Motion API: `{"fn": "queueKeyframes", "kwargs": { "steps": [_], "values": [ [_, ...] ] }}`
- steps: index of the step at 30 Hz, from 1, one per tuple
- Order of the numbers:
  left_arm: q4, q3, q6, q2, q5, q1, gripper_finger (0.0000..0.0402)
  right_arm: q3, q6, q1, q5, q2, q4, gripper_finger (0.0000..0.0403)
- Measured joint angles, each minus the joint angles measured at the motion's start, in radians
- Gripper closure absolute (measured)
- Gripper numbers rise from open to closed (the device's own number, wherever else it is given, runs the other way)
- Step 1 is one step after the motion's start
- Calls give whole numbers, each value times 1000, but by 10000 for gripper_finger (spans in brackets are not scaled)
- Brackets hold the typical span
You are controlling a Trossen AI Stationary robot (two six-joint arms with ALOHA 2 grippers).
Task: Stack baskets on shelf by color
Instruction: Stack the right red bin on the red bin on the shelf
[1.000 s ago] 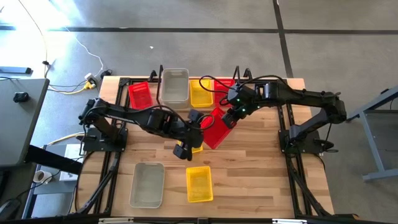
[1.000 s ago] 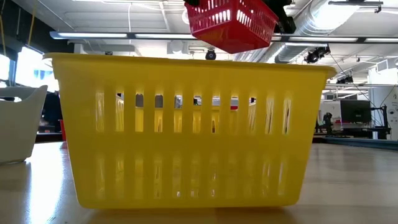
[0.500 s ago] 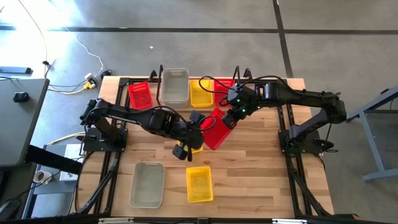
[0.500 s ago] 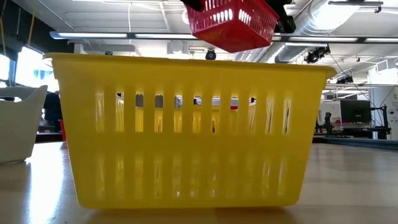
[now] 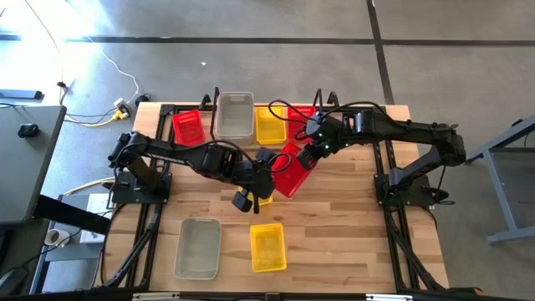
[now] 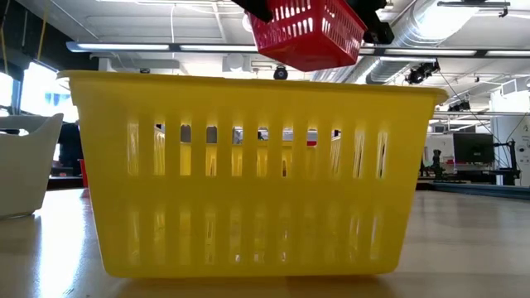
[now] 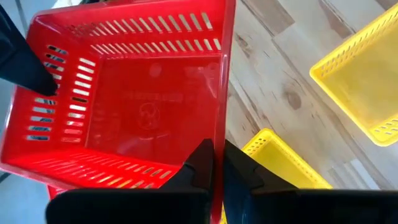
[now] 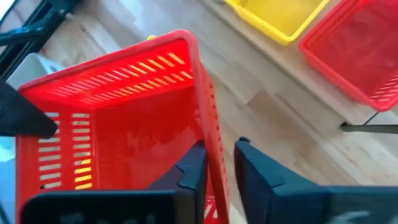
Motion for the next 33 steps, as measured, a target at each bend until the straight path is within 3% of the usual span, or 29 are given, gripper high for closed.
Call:
{"fn": "queueKeyframes", "kwargs": {
  "steps": [6, 10, 16, 28, 33],
  "values": [
    [-3, 0, 18, 0, 3, 40, 400, 0, 23, -48, 25, -17, 1, 275],
    [-14, 0, 33, 0, 7, 77, 401, 0, 51, -94, 42, -50, -3, 256],
    [10, 0, 22, -1, 62, 154, 401, 0, 60, -135, 125, -115, 0, 252],
    [214, 0, -127, 1, 96, 331, 401, 0, 33, -159, 301, -199, 1, 251],
    [280, 0, -168, 41, 104, 384, 401, 0, 12, -171, 307, -199, 1, 251]
  ]
}}
